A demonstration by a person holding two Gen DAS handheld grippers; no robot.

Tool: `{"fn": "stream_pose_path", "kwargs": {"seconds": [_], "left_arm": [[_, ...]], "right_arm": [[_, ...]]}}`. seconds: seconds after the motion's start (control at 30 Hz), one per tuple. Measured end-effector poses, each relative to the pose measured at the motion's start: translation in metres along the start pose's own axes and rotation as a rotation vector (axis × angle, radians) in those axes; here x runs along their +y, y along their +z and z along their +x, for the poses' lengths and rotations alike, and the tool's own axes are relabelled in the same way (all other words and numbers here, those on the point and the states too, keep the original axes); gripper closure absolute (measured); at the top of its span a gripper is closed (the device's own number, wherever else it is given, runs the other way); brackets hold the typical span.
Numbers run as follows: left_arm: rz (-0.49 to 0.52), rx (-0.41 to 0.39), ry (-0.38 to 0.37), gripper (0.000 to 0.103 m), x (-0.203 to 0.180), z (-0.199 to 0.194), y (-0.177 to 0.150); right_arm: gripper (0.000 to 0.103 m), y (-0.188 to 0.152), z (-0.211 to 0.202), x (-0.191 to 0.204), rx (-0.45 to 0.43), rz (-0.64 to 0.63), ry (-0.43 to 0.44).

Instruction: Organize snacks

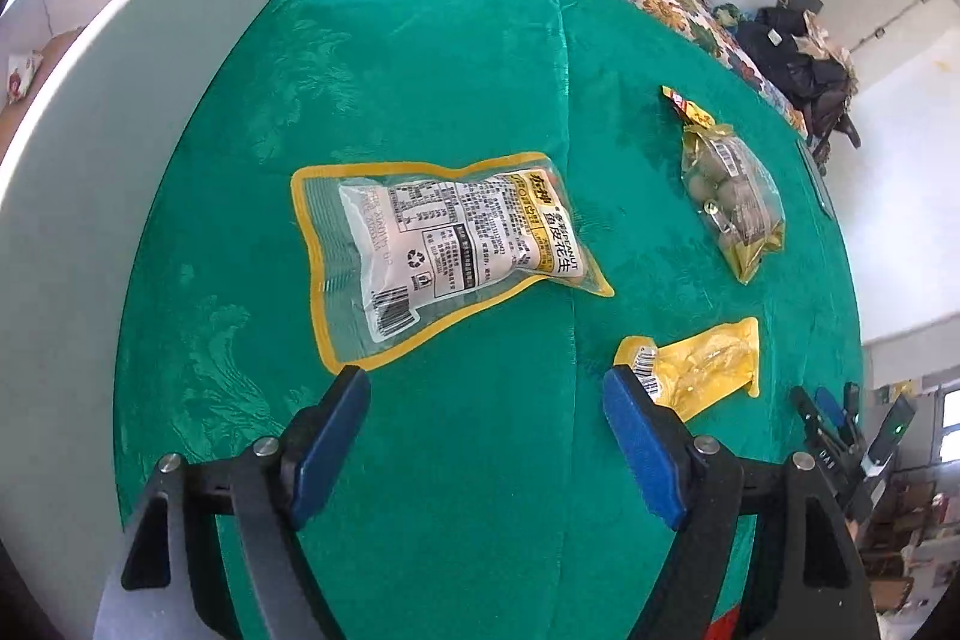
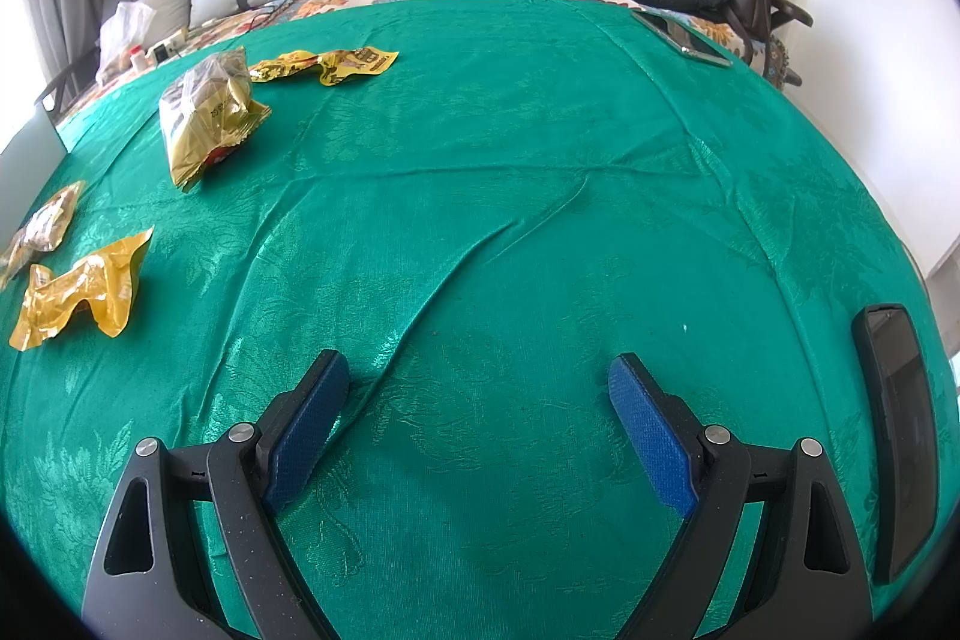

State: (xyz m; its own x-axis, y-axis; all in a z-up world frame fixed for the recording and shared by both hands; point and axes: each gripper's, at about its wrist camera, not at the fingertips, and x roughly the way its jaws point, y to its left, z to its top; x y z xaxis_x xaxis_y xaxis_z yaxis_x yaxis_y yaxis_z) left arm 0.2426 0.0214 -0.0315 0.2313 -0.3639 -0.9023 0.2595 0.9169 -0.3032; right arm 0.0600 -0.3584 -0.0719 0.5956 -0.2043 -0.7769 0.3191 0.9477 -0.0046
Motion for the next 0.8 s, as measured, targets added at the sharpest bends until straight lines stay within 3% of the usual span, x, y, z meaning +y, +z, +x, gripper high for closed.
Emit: {"fn": "stream_pose_path", "kwargs": {"seconds": [0.13, 0.2, 0.3, 0.37, 0.43, 0.6, 0.8], "left_arm": [[0.398, 0.109, 0.129, 0.023, -0.039, 0.022, 0.009], [0.567, 0.119, 0.226, 0.023, -0.049, 0.035, 0.010], [0.706, 0.165, 0.309, 0.022, -0.050, 0.060, 0.014], [0.749, 0.141, 0.336, 0.013, -0.047, 0.069, 0.021], [0.710, 0.091, 0.334, 0.013, -0.042, 0.071, 0.038], [0.444, 0.010, 0.284, 0.008, -0.016, 0.082, 0.078], [0.211, -0.066, 0.237, 0.001, 0.006, 0.087, 0.088]], "right_arm": [[0.013, 0.000, 0.000, 0.000, 0.000, 0.000, 0.000], [0.013, 0.000, 0.000, 0.000, 0.000, 0.000, 0.000], [0.013, 0.000, 0.000, 0.000, 0.000, 0.000, 0.000], [0.013, 0.000, 0.000, 0.000, 0.000, 0.000, 0.000], [0.013, 0.000, 0.000, 0.000, 0.000, 0.000, 0.000], [0.013, 0.000, 0.000, 0.000, 0.000, 0.000, 0.000], [0.013, 0.000, 0.000, 0.000, 0.000, 0.000, 0.000]]}}
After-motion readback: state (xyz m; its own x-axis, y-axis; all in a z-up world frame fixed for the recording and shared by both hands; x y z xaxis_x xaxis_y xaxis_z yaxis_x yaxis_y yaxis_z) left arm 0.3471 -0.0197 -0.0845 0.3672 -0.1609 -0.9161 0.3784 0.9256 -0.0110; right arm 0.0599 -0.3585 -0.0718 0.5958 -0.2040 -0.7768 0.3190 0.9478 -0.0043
